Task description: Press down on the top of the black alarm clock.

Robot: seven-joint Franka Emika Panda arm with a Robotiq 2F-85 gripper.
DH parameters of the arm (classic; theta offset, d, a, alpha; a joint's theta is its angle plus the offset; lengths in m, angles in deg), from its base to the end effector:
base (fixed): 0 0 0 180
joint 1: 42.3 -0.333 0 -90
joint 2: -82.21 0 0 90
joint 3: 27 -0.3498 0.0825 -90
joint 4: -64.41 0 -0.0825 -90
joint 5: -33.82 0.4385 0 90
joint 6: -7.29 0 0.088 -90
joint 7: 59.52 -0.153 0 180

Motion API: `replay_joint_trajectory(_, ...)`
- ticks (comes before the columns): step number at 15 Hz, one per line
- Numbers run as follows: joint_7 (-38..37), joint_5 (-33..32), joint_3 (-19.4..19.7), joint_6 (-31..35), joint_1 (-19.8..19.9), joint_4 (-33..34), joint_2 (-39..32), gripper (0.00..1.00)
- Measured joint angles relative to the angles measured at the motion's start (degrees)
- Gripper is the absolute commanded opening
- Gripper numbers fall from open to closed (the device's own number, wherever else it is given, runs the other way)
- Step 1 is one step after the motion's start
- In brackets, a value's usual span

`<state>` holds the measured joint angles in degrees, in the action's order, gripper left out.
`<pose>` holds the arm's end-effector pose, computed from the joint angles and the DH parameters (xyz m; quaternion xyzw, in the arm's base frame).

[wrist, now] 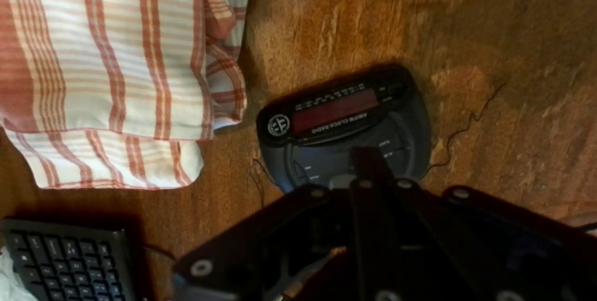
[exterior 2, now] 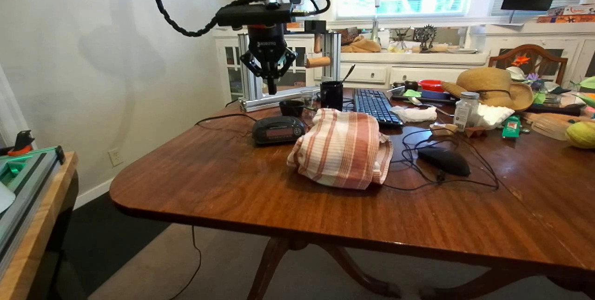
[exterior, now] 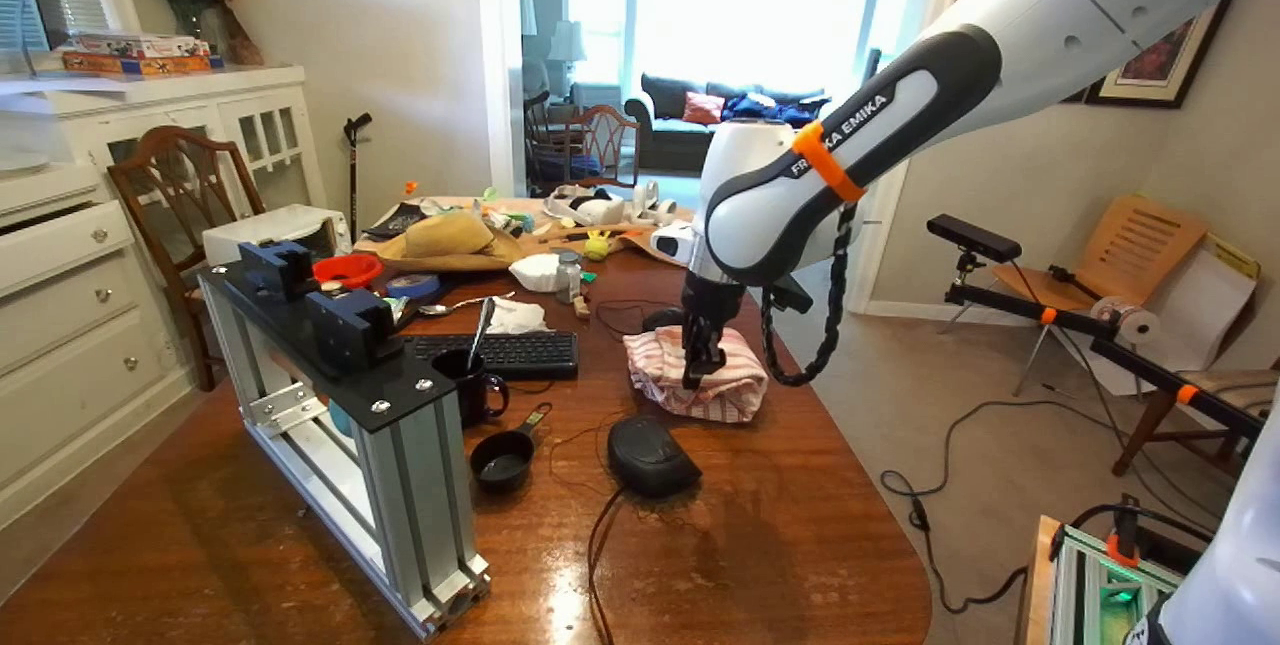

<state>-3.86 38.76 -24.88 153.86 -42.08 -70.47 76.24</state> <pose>0.5617 -0.0223 0.2409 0.9073 0.4169 0.0551 0.0036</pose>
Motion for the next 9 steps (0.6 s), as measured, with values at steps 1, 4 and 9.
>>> replay_joint_trajectory(1, 1.06, -0.05, -0.22, 0.34, 0.11, 0.00, -0.34, 0.00)
replay_joint_trajectory(4, 3.88, -0.11, -0.88, 1.86, 0.58, -0.02, -1.87, 0.00)
replay_joint_trajectory(9, 5.91, -2.13, -1.70, 5.21, 1.20, -0.04, -5.20, 0.00)
